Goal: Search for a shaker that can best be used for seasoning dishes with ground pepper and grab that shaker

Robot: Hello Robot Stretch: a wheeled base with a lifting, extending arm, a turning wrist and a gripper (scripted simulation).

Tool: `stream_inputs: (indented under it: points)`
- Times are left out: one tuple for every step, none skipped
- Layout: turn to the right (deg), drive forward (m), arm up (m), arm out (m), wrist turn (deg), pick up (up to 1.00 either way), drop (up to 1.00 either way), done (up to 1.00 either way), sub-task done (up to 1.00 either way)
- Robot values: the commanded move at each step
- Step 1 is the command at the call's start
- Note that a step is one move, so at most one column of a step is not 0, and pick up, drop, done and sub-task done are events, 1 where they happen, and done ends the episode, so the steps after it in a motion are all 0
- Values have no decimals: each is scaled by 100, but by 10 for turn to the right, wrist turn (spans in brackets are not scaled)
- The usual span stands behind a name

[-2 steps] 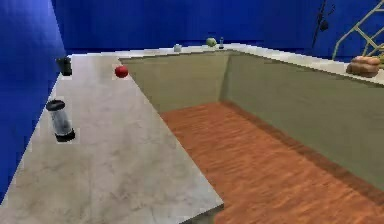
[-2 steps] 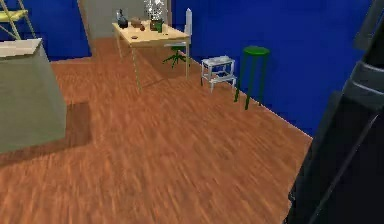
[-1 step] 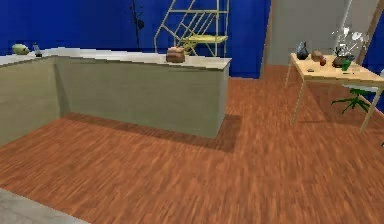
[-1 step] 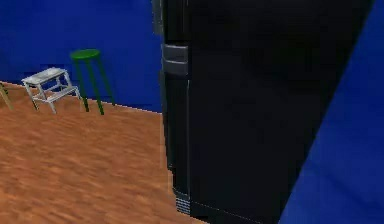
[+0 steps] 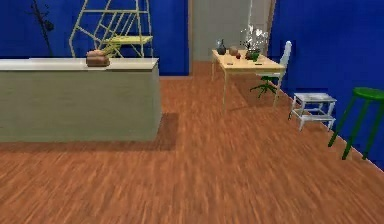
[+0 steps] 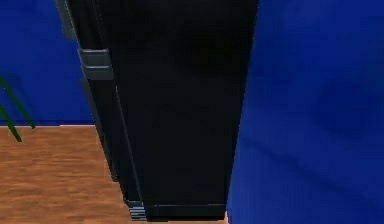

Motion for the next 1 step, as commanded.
stream_inputs:
  points:
    - [30,0,0,0,0,0,0,0,0]
